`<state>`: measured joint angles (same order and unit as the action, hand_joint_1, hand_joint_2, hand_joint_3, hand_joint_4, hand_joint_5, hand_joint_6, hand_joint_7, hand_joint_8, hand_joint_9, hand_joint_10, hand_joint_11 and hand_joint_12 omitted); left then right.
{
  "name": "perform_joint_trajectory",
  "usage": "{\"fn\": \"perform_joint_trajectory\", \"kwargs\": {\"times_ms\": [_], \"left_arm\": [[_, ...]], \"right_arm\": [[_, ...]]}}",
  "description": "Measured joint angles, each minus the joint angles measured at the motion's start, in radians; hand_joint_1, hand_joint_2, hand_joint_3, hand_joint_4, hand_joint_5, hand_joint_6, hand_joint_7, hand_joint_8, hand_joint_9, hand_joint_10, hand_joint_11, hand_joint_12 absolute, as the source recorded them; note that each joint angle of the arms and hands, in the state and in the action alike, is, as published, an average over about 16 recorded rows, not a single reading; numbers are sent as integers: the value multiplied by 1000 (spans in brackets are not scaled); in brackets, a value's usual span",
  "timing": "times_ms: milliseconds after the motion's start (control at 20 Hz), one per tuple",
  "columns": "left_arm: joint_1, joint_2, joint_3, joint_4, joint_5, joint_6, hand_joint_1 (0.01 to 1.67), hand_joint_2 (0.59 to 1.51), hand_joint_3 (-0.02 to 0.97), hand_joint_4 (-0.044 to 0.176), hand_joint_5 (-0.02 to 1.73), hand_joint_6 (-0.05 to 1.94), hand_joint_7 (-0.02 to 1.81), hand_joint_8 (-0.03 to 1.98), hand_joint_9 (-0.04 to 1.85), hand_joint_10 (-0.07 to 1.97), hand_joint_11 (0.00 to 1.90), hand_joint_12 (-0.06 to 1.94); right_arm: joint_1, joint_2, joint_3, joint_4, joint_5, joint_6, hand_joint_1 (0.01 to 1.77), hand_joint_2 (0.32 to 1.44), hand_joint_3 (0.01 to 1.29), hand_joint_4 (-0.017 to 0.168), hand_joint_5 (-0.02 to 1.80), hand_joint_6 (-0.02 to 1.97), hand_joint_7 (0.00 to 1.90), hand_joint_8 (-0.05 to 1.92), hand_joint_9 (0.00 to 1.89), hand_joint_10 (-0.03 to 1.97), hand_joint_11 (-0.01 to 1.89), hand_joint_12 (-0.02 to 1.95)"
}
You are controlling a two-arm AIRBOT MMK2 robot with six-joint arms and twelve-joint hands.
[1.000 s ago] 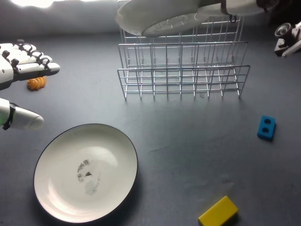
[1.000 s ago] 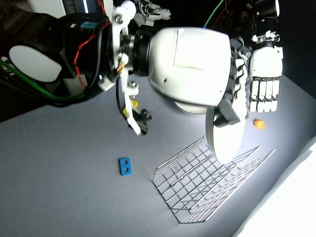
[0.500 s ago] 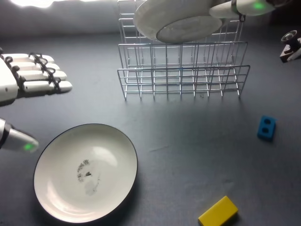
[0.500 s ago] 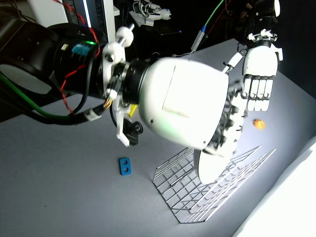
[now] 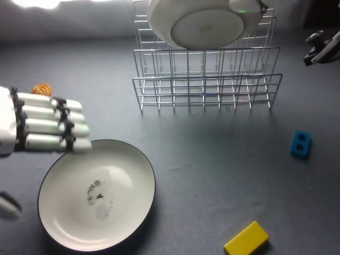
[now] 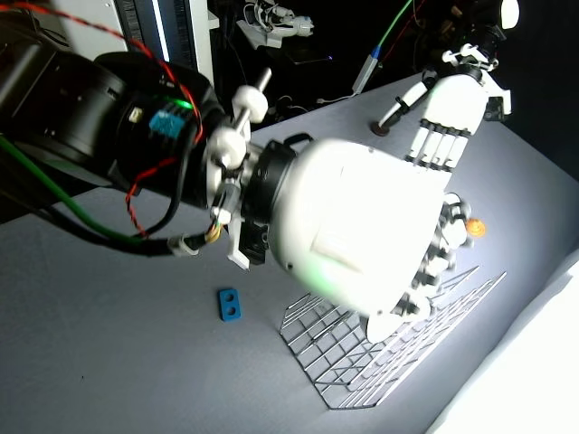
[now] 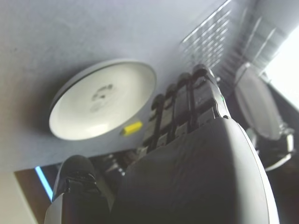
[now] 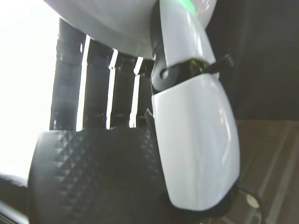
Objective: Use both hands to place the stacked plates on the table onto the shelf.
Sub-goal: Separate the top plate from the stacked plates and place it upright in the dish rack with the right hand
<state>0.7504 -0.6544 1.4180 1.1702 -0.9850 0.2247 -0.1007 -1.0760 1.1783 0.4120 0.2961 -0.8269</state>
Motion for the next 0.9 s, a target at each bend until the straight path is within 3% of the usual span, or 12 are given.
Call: {"fn": "perform_joint_trajectory", "kwargs": {"times_ms": [200,450,650,900], "left_arm": [[21,4,4,79,-42,-11,23,1093,18,6,20,2,18,-7,22,4,15,-11],[42,8,6,135,-35,-23,23,1095,18,6,21,2,15,-7,21,4,15,-10],[58,12,6,148,-3,-31,24,1097,18,6,22,2,12,-7,21,4,15,-9],[69,14,3,123,28,-34,24,1100,18,6,22,2,11,-7,20,4,15,-7]], "right_arm": [[-2,-26,42,37,-21,2,1336,1002,15,-8,883,982,1020,883,997,962,867,1044],[-12,-57,92,68,-39,2,1322,1002,16,-9,881,981,1020,880,1002,915,861,1047],[-26,-77,127,85,-48,3,1317,1002,16,-10,879,981,1018,883,992,946,856,1049],[-46,-96,159,98,-55,5,1310,1002,16,-10,877,981,1014,886,987,946,853,1051]]}}
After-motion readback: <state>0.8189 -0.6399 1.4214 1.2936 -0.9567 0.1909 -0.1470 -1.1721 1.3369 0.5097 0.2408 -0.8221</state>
